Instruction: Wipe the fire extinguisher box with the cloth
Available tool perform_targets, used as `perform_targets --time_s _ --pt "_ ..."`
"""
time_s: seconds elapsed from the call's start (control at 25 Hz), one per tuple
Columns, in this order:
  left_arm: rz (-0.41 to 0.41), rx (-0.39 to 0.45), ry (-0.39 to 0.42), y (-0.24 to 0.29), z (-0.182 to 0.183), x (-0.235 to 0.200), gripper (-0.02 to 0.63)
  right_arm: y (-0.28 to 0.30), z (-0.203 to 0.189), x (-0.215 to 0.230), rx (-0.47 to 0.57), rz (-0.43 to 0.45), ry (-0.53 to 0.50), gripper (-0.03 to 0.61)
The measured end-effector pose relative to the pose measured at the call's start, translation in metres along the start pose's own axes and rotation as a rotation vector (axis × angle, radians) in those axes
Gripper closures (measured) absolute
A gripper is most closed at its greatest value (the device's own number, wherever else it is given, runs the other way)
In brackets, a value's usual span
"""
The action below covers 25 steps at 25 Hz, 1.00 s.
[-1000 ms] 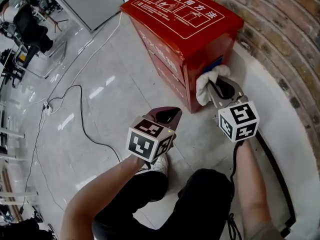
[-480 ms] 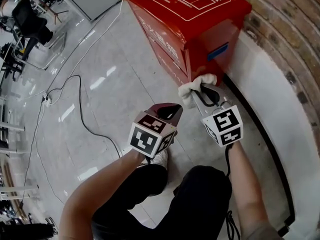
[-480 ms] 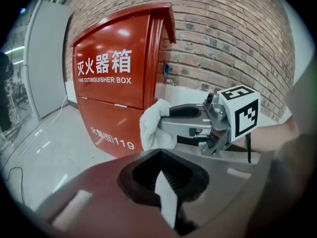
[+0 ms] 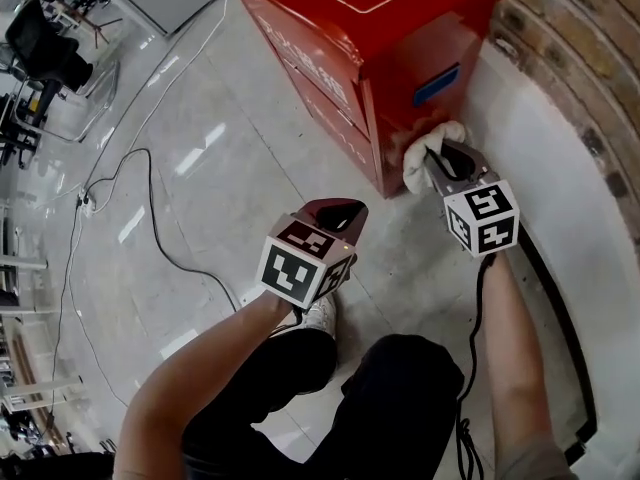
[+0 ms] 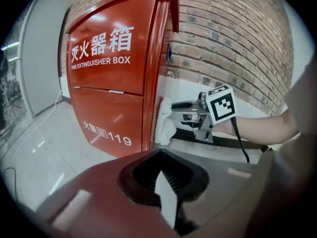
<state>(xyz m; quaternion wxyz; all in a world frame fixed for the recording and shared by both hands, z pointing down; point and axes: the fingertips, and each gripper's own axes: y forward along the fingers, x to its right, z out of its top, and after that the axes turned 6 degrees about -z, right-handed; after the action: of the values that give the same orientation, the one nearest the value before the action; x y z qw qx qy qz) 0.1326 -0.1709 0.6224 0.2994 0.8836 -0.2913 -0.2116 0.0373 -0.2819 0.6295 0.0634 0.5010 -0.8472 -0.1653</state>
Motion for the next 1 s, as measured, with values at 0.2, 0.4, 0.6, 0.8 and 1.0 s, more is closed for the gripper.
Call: perform_targets --time_s 0.2,0.4,0.6,0.8,1.0 --pt "0.008 -0.031 0.012 0.013 -0.008 -0.01 0.614 0.01 -0.018 0.048 -0.044 -0.078 0.019 0.482" --pt "0.0 -0.049 -0.013 0.024 -0.016 -0.012 0.614 0.024 -0.049 0.071 -0.1 -0.136 0.098 0.482" --pt "-0.013 -0.058 -0.04 0.029 -0.026 -0.008 0.614 0.037 -0.092 0.068 -0.191 -0.15 0.132 0.483" --pt "-0.007 -0.077 -0.047 0.03 -0.043 -0.015 0.614 0.045 -0.114 0.04 -0.21 -0.126 0.186 0.486" --pt "0.025 -0.095 -0.061 0.036 -0.053 -0.025 0.614 0.041 -0.108 0.001 -0.187 -0.058 0.206 0.488"
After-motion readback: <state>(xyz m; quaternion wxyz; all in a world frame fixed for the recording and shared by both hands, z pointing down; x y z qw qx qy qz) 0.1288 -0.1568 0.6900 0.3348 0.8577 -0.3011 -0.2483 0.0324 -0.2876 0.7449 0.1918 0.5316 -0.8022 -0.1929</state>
